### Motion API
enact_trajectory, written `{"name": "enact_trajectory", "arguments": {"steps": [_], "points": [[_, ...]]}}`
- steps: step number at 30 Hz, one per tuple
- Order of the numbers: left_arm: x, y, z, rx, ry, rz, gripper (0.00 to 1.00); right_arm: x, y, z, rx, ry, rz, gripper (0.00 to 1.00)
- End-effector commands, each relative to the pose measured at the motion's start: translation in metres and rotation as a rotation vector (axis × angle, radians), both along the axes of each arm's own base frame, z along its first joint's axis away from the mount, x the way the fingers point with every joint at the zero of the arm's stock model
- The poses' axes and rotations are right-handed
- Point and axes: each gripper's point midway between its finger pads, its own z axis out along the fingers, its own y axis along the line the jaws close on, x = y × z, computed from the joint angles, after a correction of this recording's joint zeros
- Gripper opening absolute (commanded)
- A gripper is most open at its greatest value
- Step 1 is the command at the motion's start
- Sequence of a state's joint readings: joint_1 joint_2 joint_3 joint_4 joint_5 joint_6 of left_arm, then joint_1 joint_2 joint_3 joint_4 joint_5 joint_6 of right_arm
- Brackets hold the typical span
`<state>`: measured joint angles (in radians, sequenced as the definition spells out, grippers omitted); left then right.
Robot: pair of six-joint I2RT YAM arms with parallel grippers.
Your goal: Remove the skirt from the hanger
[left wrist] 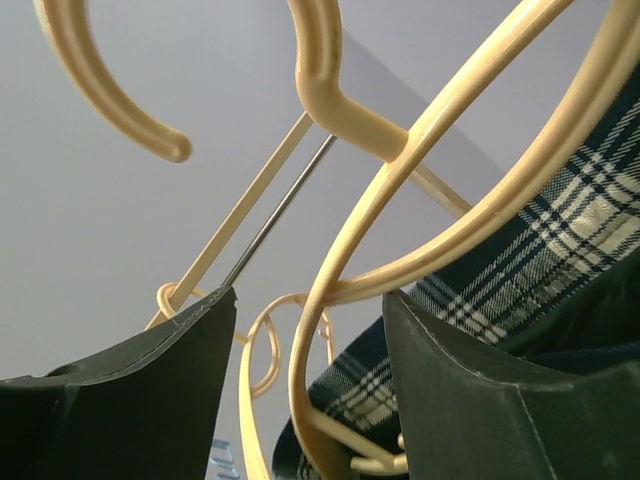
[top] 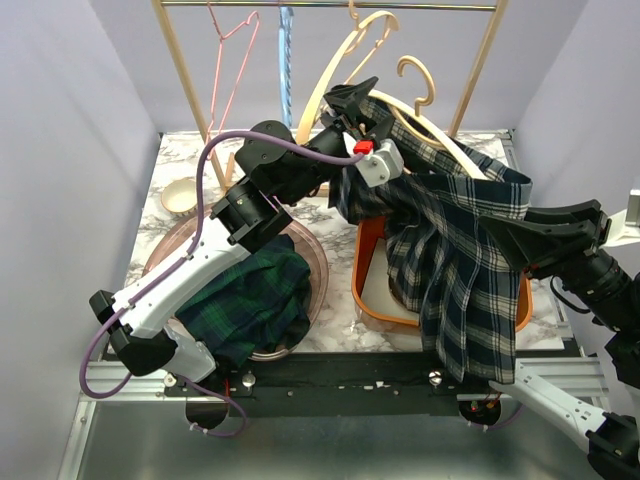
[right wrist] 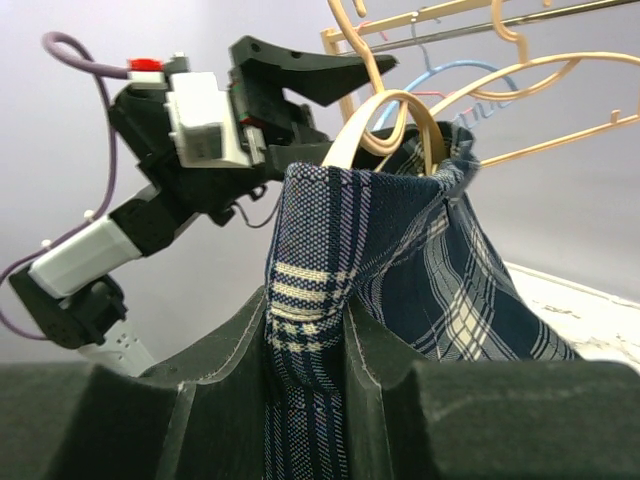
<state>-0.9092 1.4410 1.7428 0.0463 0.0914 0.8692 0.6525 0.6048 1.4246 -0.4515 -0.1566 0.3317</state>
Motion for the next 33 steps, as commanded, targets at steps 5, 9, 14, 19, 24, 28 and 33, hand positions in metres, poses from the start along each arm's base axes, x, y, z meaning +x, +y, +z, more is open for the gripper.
{"name": "enact_trajectory", "arguments": {"steps": [5,9,14,19,24,28,33], "points": [[0.006,0.003,0.001,0.028,-0.012,0.048,0.77,-0.045,-0.008,0.041,0.083,-0.142,0.118,0.01],[0.003,0.005,0.009,0.019,-0.022,0.042,0.63,-0.044,-0.008,0.039,0.081,-0.140,0.116,0.01],[-0.003,0.008,0.016,-0.004,-0.033,0.033,0.13,-0.034,-0.008,0.028,0.063,-0.119,0.083,0.01],[-0.004,0.013,0.034,-0.057,-0.018,0.036,0.00,-0.004,-0.011,-0.004,-0.010,-0.048,-0.041,0.43],[0.009,0.030,0.058,-0.138,-0.014,0.150,0.00,0.012,-0.008,-0.046,-0.099,0.054,-0.080,0.75],[0.021,0.044,0.068,-0.164,-0.012,0.250,0.00,0.012,-0.011,-0.066,-0.125,0.091,-0.094,0.81],[0.019,0.049,0.079,-0.193,-0.018,0.257,0.00,0.019,-0.023,-0.091,-0.136,0.146,-0.167,0.74]]}}
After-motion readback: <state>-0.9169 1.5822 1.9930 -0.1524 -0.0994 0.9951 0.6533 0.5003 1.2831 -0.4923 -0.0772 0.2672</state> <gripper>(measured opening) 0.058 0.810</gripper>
